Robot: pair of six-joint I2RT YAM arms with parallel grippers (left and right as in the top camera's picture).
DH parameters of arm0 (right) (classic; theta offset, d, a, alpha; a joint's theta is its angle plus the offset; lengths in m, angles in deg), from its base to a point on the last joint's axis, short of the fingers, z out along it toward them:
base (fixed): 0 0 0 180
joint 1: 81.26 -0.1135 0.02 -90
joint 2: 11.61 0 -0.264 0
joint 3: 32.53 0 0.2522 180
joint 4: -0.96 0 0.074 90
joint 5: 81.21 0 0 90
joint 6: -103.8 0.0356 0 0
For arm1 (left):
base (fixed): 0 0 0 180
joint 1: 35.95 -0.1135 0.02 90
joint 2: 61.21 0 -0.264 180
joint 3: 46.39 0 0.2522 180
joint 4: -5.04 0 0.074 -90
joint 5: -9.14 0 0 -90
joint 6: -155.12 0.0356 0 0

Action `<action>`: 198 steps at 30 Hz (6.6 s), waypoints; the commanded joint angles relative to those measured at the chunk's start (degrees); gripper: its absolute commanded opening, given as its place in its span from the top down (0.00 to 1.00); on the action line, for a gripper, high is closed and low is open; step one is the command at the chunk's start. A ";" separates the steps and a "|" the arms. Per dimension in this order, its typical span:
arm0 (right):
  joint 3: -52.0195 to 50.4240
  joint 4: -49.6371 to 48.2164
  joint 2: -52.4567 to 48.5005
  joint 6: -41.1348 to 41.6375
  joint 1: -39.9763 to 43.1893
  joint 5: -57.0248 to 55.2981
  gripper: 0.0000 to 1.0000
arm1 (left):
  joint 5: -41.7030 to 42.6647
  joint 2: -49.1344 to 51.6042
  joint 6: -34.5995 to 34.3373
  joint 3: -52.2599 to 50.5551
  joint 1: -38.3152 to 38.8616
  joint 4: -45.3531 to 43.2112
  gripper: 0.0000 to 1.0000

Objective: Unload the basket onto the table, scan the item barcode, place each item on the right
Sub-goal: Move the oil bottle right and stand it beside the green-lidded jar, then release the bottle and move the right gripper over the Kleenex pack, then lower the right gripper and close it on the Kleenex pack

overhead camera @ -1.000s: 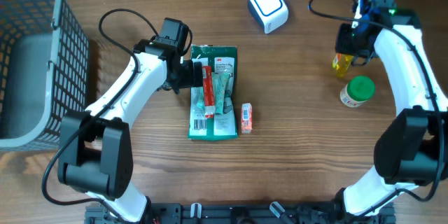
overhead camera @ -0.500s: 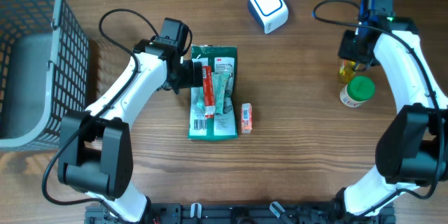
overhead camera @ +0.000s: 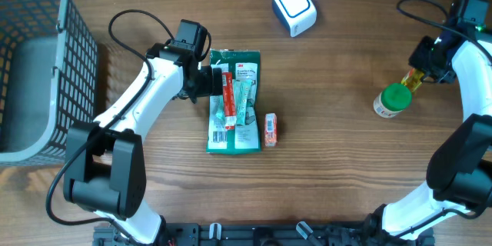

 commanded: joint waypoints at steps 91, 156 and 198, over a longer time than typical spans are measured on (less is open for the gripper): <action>-23.52 -10.99 23.37 19.54 -54.69 26.60 0.73 | -0.35 -0.94 -0.09 -0.26 0.20 0.02 0.00; -25.99 -14.86 8.52 23.98 -58.38 3.45 0.80 | -0.35 -0.94 -0.09 -0.26 0.20 0.02 0.00; -25.42 -8.20 15.87 18.62 -52.76 -3.43 0.83 | -0.37 -0.94 -0.09 -0.26 0.20 0.02 0.00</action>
